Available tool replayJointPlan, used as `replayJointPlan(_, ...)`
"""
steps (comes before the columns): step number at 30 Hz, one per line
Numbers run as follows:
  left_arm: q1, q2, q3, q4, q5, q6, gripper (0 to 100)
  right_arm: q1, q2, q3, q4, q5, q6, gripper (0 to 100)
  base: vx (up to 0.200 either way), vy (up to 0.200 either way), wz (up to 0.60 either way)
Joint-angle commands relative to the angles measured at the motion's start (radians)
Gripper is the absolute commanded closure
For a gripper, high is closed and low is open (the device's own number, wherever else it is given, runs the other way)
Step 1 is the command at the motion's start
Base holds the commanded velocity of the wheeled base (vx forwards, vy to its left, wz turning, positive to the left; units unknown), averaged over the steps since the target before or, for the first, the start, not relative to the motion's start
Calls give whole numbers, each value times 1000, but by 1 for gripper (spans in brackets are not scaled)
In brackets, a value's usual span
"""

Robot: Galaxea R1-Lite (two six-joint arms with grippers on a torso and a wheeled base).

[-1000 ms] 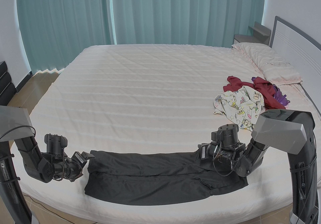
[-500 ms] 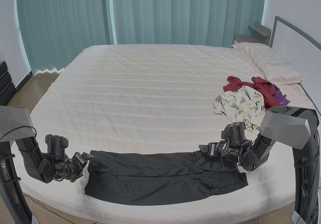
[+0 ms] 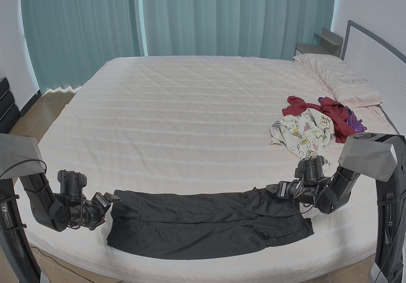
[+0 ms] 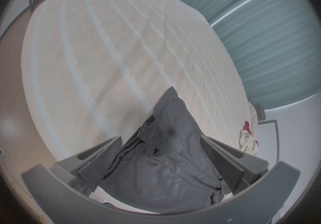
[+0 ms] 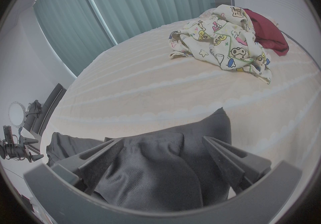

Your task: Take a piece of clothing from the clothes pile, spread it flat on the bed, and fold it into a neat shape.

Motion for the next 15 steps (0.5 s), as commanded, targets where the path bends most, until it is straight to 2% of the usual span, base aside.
replayJointPlan(1, 0, 2, -1, 0, 0, 0, 0, 3, 16, 7, 0, 1, 2, 0, 0, 0, 0)
replayJointPlan(3, 0, 2, 1, 0, 0, 0, 0, 2, 19, 7, 2, 4, 2, 0, 0, 0, 0)
replayJointPlan(4, 0, 2, 1, 0, 0, 0, 0, 2, 26, 2, 2, 8, 4, 100, 0, 0, 0)
replayJointPlan(15, 0, 2, -1, 0, 0, 0, 0, -15, -26, 10, -13, -1, 48, 100, 0, 0, 0)
